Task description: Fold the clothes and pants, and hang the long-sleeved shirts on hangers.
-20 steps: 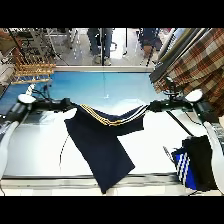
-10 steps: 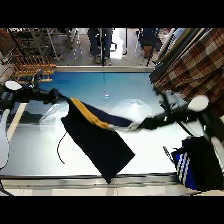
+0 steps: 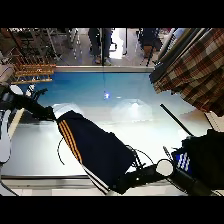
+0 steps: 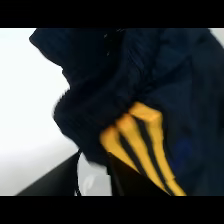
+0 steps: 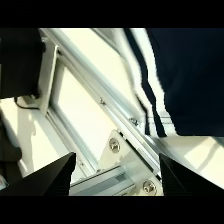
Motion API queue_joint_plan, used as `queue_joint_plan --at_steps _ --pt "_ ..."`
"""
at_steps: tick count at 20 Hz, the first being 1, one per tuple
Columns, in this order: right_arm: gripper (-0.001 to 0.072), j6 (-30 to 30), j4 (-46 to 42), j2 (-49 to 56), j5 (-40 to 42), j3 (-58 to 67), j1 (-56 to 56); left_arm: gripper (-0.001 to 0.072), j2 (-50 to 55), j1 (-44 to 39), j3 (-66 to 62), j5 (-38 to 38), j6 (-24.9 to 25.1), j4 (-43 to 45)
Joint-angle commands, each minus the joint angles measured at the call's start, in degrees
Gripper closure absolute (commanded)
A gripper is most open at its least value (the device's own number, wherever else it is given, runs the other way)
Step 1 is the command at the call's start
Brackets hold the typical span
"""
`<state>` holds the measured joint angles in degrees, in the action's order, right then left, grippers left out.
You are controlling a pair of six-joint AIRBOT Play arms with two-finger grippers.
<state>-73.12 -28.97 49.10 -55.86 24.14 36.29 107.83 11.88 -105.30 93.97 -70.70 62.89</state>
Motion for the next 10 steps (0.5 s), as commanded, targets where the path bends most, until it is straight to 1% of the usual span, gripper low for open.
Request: queue_joint_plan --at_steps 1,2,3,4,6,8,10 --pt "0.013 -6.29 -4.96 -2.45 2.73 -2.82 1.36 0.0447 0.15 0.33 -0.17 -0.81 -2.08 2.1" --pt "0.013 -10.1 -7.3 -3.87 1.11 -3.63 -0.87 0.0447 -0.2 0.96 -0.17 -0.81 -2.93 2.1" --pt "0.013 -13.94 -7.65 -5.64 1.55 -5.29 -2.56 0.0447 -0.72 1.7 -0.17 -0.79 -4.07 2.05" --pt "0.013 -17.68 -7.15 -7.32 3.45 -7.21 -3.17 0.0447 -1.46 2.49 -0.17 -0.79 -5.03 2.03" --pt "0.013 -26.21 -6.71 -9.18 9.4 -11.23 -3.04 0.0447 -3.39 3.67 -0.17 -0.81 -5.18 1.22" --pt "0.013 -27.3 -5.92 -7.39 14.01 -13.33 -3.04 0.0447 -5.33 3.93 -0.17 -0.79 -5.14 -1.31" --pt "0.013 -26.97 -4.92 -3.19 20.28 -13.38 -3.04 0.0447 -6.84 3.69 -0.17 -0.79 -4.74 -4.9"
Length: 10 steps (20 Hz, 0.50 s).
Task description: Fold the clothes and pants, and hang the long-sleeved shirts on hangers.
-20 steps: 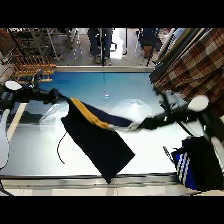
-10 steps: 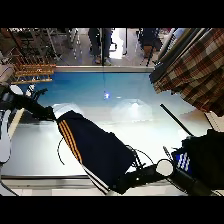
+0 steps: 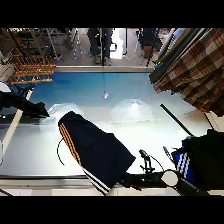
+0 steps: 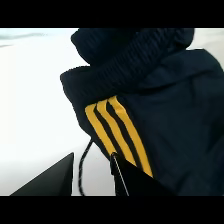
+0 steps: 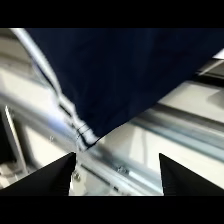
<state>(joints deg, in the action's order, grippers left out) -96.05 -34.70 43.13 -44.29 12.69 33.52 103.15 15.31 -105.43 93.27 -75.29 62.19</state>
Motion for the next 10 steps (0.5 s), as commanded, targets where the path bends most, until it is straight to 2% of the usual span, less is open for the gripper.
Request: queue_joint_plan --at_steps 1,5,6,7,8,9,10 --pt "0.013 -1.75 2.58 5.77 11.89 -1.57 -0.26 0.0447 -2.54 0.04 -0.04 -0.07 -0.13 -6.73" --pt "0.0134 12.39 11.32 20.28 13.75 5.84 -0.26 0.0447 -2.78 -0.42 -0.04 -0.07 1.18 -18.38" --pt "0.0193 14.27 12.11 24.26 13.88 8.83 -0.26 0.0447 -2.78 -0.55 -0.04 -0.04 1.18 -20.44" --pt "0.0323 14.64 11.93 27.65 14.01 11.69 -0.26 0.0448 -2.78 -0.66 -0.04 -0.02 1.18 -22.12" --pt "0.0532 14.71 11.54 30.38 14.99 14.64 -0.31 0.0449 -2.78 -0.79 -0.04 -0.04 1.16 -22.97" --pt "0.0698 14.6 9.44 31.61 16.94 17.11 -0.48 0.0461 -2.78 -1.01 -0.04 0.11 1.16 -23.28" --pt "0.0696 13.57 5.75 31.5 18.4 19.56 -1.44 0.0519 -2.75 -1.11 -0.04 0.42 1.18 -23.26"
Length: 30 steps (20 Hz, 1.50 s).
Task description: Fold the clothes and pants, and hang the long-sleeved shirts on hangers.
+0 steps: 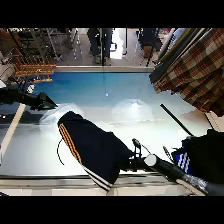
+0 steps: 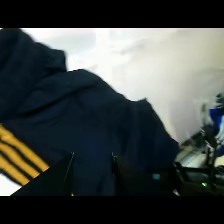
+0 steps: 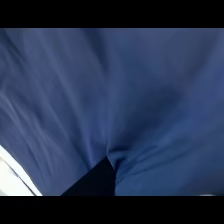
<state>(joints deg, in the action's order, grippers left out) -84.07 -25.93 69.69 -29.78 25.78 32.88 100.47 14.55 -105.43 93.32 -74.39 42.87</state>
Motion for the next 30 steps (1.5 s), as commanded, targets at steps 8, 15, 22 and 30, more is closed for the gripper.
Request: queue_joint_plan --at_steps 8,15,22,30 --pt "0.0698 -12.59 -49.81 2.03 -19.02 24.09 -28.3 0.0697 2.03 -12.33 0.13 -0.31 0.31 11.39" --pt "0.0699 -2.25 -47.98 2.03 -32.63 34.18 -31.89 0.0698 15.58 -26.53 0.11 -10.05 0.26 18.8" --pt "0.0699 -12.15 -47.36 6.6 -25.88 53.02 -14.36 0.0698 15.45 -26.97 -1.03 -12.57 -1.66 18.45" --pt "0.0699 -14.23 -43.15 31.06 -20.28 71.73 -0.76 0.0698 -3.54 -12.96 -2.29 -9.22 -1.97 18.4"
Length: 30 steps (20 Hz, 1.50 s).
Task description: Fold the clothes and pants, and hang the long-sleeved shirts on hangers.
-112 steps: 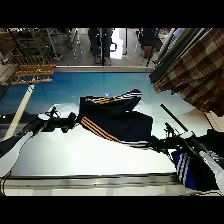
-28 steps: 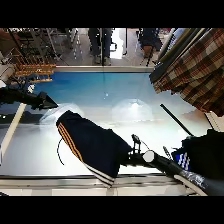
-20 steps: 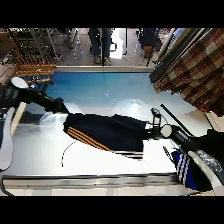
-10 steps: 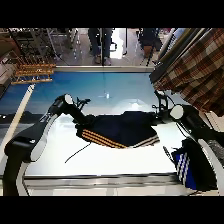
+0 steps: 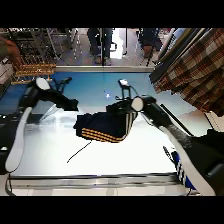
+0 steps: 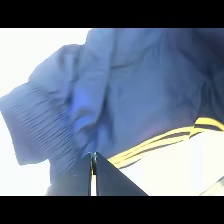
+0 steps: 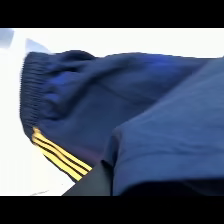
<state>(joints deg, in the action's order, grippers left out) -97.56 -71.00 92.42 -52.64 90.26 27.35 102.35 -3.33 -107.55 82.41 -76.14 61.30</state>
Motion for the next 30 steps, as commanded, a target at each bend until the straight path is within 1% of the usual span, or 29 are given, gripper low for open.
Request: queue_joint_plan --at_steps 1,3,5,6,7,8,9,11,12,14,17,18,19,21,24,26,30 --pt "0.0699 -0.68 2.69 11.89 3.85 10.62 6.4 0.0698 -6.69 6.58 -0.17 2.25 -0.22 -0.07" --pt "0.0698 -0.66 6.05 18.73 6.64 17.05 9.33 0.0698 -8.5 9.18 -0.15 2.73 -0.22 -0.04" --pt "0.0695 -0.04 11.87 24.76 7.3 22.82 11.19 0.0697 -9.03 10.4 -0.13 2.91 -0.17 -0.92" --pt "0.0688 1.95 14.62 26.69 6.67 25.03 11.63 0.0697 -9.01 10.58 -0.07 3.08 -0.2 -1.84" --pt "0.0548 4.76 17.11 27.26 5.42 26.4 11.56 0.0697 -8.98 10.58 -0.04 3.56 -0.17 -2.49" --pt "0.0417 6.29 17.42 26.43 3.85 27.06 10.8 0.0697 -8.98 10.58 -0.04 4.44 -0.17 -3.15" --pt "0.0359 7.72 16.9 24.3 1.66 27.17 9.4 0.0698 -8.98 10.54 -0.04 5.46 -0.15 -3.87" --pt "0.0332 9.84 13.31 18.08 -3.78 27.06 5.44 0.0697 -8.98 10.54 -0.04 6.58 -0.17 -5.11" --pt "0.0225 10.23 10.12 14.38 -6.29 27.04 3.13 0.0697 -8.98 10.54 -0.04 6.54 -0.15 -5.66" --pt "0.0116 9.77 4.9 8.46 -10.62 26.47 -1.75 0.0697 -8.98 10.54 -0.04 6.54 -0.15 -7.5" --pt "0.0109 9.86 8.07 6.4 -18.88 22.32 -8.59 0.0697 -8.96 10.49 -0.04 6.51 -0.13 -10.67" --pt "0.0106 10.56 9.18 6.88 -19.54 19.76 -9.16 0.0697 -8.96 10.45 -0.04 6.51 -0.13 -11.06" --pt "0.0052 12.52 10.23 7.61 -18.16 16.65 -8.87 0.0697 -8.96 10.34 -0.04 6.54 -0.13 -11.04" --pt "0.0013 16.61 12.02 10.38 -12.63 12.9 -6.8 0.0697 -8.96 10.34 -0.04 6.62 -0.15 -11.06" --pt "0.0013 21.31 14.99 17.29 -4.46 13.6 -3.23 0.0697 -8.96 10.34 -0.04 7.91 -0.13 -11.04" --pt "0.0013 22.29 15.45 21.68 -1.25 16.0 -1.68 0.0697 -8.96 10.34 -0.04 9.2 0.35 -11.04" --pt "0.0014 22.25 15.3 30.71 -1.81 25.9 -0.79 0.0697 -8.96 10.34 -0.04 9.81 0.52 -11.04"
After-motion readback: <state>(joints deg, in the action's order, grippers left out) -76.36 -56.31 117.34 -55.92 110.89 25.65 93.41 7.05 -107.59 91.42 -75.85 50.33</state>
